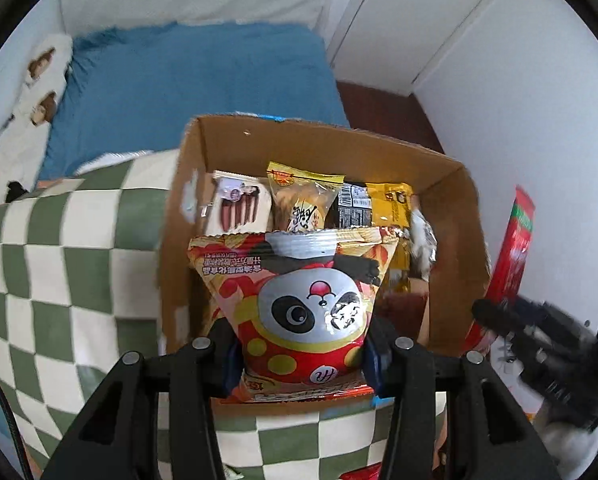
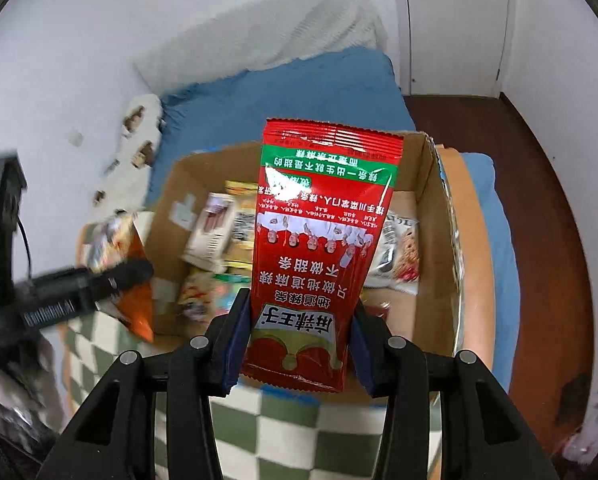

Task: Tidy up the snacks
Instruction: 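Carry both red packets into the box and open both tools, then move both tools back toward the last snacks on the mat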

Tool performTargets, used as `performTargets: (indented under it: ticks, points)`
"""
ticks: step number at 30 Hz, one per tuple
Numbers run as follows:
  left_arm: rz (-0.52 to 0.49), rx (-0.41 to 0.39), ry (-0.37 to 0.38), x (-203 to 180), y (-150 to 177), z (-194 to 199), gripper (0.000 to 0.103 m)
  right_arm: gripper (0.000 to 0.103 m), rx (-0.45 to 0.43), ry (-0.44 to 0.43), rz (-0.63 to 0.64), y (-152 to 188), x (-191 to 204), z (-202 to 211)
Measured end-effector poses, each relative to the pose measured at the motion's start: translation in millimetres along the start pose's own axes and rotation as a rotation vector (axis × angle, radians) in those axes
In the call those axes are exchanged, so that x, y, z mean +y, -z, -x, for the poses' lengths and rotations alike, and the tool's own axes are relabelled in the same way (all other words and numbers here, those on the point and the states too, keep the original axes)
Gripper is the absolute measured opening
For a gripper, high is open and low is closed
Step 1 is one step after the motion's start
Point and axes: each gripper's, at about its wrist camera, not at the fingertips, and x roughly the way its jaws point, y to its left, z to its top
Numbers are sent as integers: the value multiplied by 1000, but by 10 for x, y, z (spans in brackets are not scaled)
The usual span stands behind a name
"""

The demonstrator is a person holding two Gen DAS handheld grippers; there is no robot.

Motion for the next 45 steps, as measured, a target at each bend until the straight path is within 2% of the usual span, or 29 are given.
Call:
performTargets:
  ticks: [4,8,13,19,21,22,23,24,25,29,35,45]
  points:
    - [17,68,23,-35,-198,-321,44,47,86,-4,-24,-125,-144,-376]
    - [6,129,59,-187,-287,-597,44,47,139,-5,-28,-78,-195,-634]
    - [-32,184,40,-369,-348,-879,44,47,174,-2,-30,-37,-233,-795]
    - [-27,214,34,-411,-402,-1059,45,48,199,-25,-40,-28,-244,-932]
    - [-20,232,27,-394,-415,-1113,48,53,226,-34,-45,-25,-251,-1011]
    - [-22,236,18,-395,-425,-1138,59,60,248,-37,-51,-23,-267,-1064]
    - [-25,233,2,-392,-431,-1142,75,78,263,-32,-60,-20,-289,-1101]
    - [-31,225,-12,-396,-448,-1139,81,91,267,-24,-67,-14,-310,-1120]
    - [-36,214,-16,-396,-456,-1124,85,91,265,-21,-70,-10,-330,-1130]
    - [-47,187,-25,-407,-458,-1084,90,91,254,-2,-81,-5,-362,-1097]
    - [-68,116,-54,-439,-368,-803,90,95,205,16,-91,-1,-389,-900]
    - [-95,-101,-167,-384,192,-117,90,95,47,126,-48,198,-378,-371]
